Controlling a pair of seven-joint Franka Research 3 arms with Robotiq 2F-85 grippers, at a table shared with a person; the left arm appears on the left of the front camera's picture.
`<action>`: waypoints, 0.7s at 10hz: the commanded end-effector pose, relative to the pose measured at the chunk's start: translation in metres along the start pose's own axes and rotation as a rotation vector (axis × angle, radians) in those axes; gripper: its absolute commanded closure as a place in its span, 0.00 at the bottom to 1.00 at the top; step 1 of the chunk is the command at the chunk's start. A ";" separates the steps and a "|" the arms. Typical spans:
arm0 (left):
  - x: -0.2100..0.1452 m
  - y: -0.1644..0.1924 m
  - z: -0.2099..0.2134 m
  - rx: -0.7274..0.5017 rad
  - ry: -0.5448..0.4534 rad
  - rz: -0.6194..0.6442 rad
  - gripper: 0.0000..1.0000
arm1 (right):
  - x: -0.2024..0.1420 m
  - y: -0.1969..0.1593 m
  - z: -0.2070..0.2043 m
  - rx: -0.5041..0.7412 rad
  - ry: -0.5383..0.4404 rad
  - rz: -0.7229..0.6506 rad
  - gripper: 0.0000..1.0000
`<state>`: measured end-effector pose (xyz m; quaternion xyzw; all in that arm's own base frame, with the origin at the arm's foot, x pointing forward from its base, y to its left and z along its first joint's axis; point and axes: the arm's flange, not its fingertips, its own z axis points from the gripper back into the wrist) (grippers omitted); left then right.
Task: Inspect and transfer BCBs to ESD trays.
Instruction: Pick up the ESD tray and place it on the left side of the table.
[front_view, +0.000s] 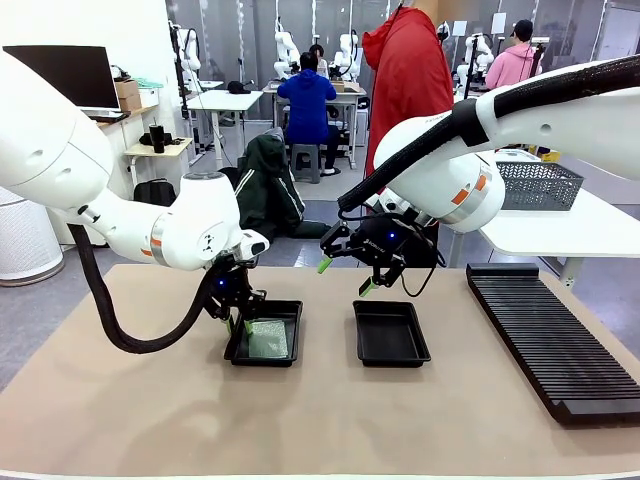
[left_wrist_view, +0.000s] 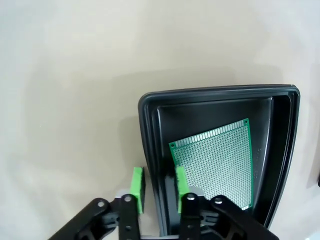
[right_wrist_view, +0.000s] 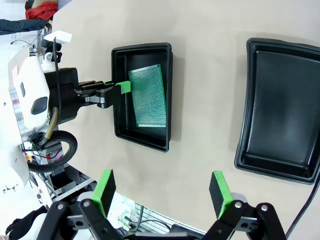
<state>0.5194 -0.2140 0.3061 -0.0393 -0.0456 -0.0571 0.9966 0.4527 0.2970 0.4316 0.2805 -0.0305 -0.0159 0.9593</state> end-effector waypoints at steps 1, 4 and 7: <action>-0.003 0.007 0.001 -0.002 -0.012 0.006 0.79 | 0.000 0.001 0.000 -0.016 -0.005 -0.014 0.00; -0.001 0.007 0.003 0.000 -0.010 -0.002 0.96 | 0.000 0.001 0.000 -0.016 -0.005 -0.014 0.00; 0.002 0.009 0.003 -0.009 -0.007 0.007 1.00 | 0.000 0.001 0.000 -0.016 -0.005 -0.014 0.00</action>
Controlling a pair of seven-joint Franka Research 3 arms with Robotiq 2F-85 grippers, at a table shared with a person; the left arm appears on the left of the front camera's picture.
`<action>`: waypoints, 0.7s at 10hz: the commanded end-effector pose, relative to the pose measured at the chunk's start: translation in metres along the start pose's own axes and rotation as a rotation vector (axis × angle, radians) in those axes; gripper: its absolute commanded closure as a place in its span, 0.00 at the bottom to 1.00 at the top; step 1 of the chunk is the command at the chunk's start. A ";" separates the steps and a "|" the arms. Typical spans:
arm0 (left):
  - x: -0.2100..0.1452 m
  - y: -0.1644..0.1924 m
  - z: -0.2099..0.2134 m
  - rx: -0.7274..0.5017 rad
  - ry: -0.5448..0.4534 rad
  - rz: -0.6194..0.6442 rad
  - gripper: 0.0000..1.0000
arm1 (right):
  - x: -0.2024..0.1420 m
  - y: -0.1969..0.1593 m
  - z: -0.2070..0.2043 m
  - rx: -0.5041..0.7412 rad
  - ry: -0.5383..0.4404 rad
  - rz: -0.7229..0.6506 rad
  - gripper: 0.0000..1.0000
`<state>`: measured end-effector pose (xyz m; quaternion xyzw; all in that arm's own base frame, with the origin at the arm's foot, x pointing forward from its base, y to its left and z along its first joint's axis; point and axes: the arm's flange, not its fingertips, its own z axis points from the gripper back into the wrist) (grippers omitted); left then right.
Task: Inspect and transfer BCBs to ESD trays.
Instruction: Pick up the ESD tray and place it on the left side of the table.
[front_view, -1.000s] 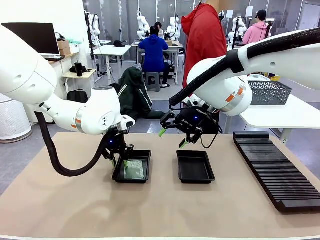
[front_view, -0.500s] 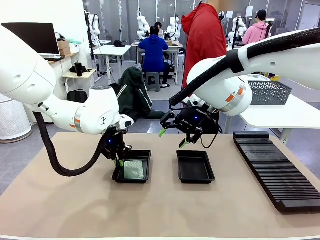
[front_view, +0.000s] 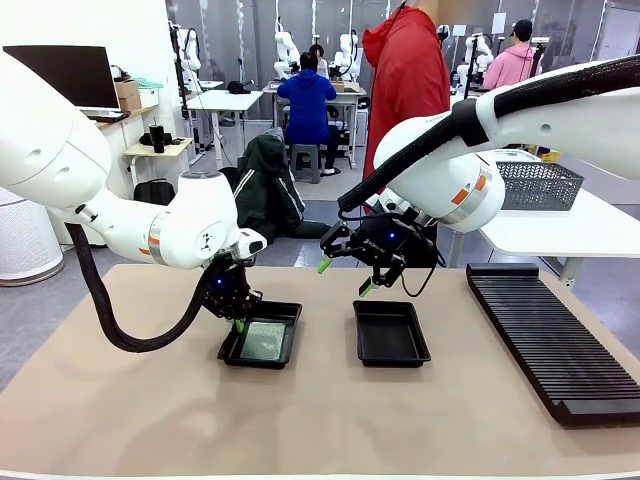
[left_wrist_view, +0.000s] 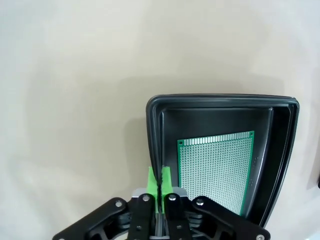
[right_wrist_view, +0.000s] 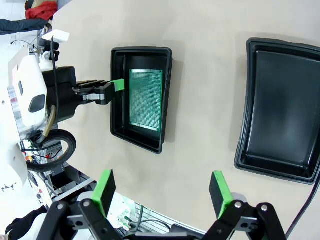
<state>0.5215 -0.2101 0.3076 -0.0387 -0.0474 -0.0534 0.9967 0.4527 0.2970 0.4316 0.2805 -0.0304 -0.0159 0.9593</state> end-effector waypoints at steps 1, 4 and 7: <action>0.001 0.005 0.001 -0.012 0.000 0.004 1.00 | 0.000 0.001 0.000 -0.016 -0.005 -0.014 0.00; 0.000 0.002 0.000 -0.001 0.001 0.006 1.00 | 0.000 0.001 0.000 -0.016 -0.005 -0.014 0.00; 0.000 0.002 0.000 -0.001 0.001 0.006 1.00 | 0.000 0.001 0.000 -0.016 -0.005 -0.014 0.00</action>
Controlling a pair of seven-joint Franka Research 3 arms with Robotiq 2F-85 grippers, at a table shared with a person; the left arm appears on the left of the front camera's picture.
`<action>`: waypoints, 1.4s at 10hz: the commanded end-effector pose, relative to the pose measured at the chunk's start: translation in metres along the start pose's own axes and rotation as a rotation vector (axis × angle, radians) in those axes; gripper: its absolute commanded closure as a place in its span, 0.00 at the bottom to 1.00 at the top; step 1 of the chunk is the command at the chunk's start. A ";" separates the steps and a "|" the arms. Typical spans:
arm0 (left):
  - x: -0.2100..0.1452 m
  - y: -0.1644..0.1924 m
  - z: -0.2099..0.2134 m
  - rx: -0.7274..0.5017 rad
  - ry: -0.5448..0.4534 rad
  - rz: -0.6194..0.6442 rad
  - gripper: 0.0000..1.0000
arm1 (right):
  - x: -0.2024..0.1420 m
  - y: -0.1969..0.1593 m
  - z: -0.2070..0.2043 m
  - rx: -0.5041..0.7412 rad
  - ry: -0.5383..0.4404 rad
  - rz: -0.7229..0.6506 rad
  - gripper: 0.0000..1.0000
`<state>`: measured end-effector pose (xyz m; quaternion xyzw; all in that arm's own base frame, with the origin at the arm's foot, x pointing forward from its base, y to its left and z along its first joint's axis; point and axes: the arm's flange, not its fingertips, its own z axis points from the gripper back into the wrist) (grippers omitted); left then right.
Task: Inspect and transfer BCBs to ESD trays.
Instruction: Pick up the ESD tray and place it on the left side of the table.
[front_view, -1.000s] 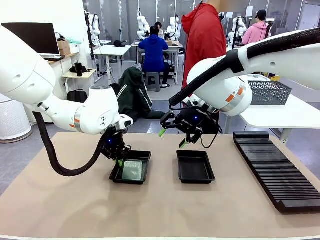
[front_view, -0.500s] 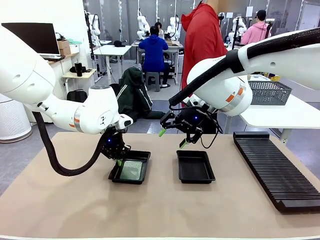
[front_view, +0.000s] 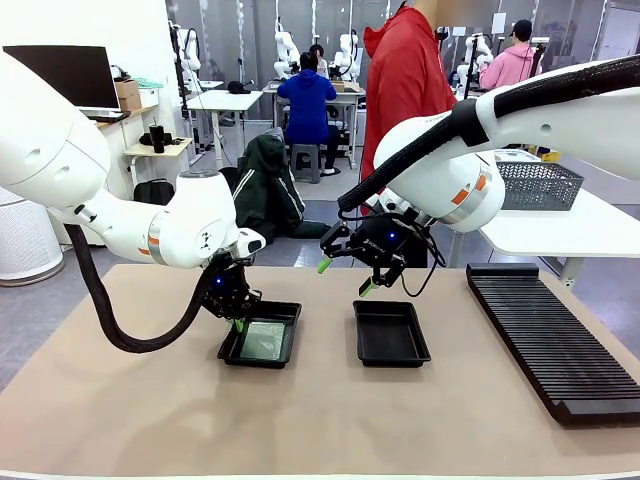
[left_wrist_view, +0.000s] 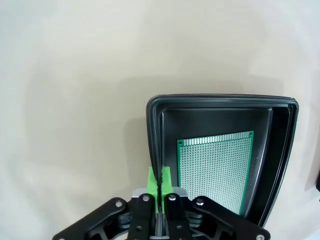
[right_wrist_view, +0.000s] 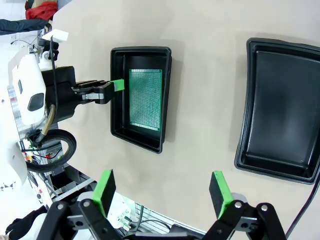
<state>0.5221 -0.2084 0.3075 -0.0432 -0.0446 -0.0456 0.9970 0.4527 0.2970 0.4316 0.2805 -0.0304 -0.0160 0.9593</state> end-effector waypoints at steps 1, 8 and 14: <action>0.000 0.000 0.000 0.007 -0.004 -0.010 1.00 | 0.000 0.001 0.000 -0.016 -0.005 -0.014 0.00; -0.003 0.021 0.013 -0.117 0.003 0.000 0.97 | 0.000 0.001 0.000 -0.016 -0.005 -0.014 0.00; -0.026 0.110 0.062 -0.332 -0.068 0.029 0.97 | 0.000 0.001 0.000 -0.016 -0.005 -0.014 0.00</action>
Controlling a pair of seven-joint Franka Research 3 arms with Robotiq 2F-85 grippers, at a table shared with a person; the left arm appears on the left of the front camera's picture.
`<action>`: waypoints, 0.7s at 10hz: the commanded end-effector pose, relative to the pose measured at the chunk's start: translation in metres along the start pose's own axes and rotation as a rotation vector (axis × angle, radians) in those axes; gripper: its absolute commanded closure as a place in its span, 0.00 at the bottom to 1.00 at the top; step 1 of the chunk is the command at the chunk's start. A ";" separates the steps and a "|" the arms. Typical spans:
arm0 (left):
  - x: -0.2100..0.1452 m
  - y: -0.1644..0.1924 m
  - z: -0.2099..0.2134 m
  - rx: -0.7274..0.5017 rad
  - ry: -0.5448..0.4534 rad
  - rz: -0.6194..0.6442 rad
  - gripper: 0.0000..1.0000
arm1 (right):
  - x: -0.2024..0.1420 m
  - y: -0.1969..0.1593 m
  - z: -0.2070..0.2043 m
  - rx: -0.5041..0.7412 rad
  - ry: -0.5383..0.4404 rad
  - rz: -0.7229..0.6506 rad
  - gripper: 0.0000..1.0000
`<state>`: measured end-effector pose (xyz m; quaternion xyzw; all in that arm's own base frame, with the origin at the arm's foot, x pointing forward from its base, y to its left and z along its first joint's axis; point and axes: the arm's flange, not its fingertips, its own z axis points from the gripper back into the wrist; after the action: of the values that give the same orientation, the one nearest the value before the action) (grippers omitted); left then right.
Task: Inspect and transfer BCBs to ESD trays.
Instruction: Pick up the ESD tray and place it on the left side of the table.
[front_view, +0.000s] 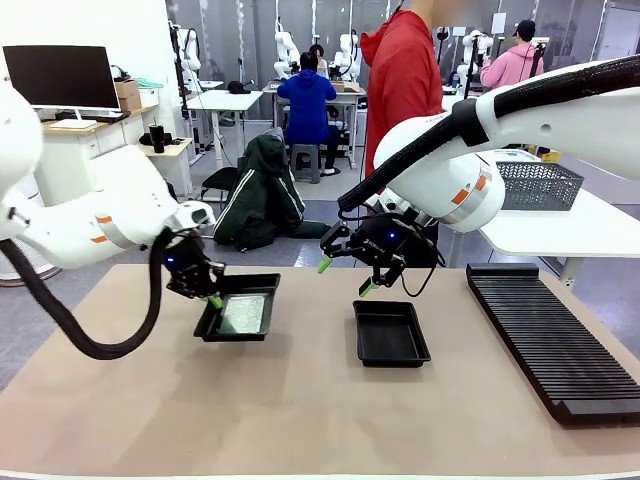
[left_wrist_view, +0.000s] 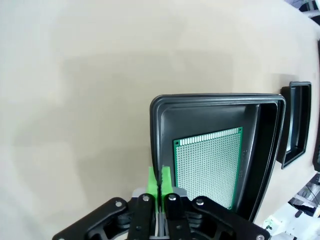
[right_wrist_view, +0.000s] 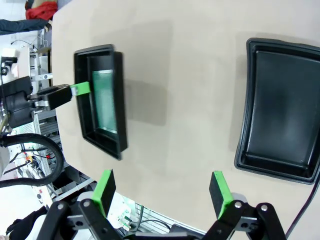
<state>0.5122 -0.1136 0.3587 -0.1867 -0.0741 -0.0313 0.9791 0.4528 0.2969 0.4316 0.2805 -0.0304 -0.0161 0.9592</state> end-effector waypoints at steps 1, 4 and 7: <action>-0.015 0.039 0.021 -0.059 -0.003 0.005 0.97 | 0.000 0.001 0.000 -0.016 -0.005 -0.013 0.00; -0.028 0.099 0.056 -0.023 -0.022 0.024 0.97 | 0.000 0.001 0.000 -0.016 -0.005 -0.013 0.00; -0.041 0.156 0.081 0.032 -0.041 0.059 0.97 | 0.000 0.001 0.000 -0.016 -0.005 -0.013 0.00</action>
<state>0.4817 0.0540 0.3695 -0.1842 -0.0887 0.0093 0.9788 0.4528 0.2970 0.4317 0.2805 -0.0305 -0.0161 0.9592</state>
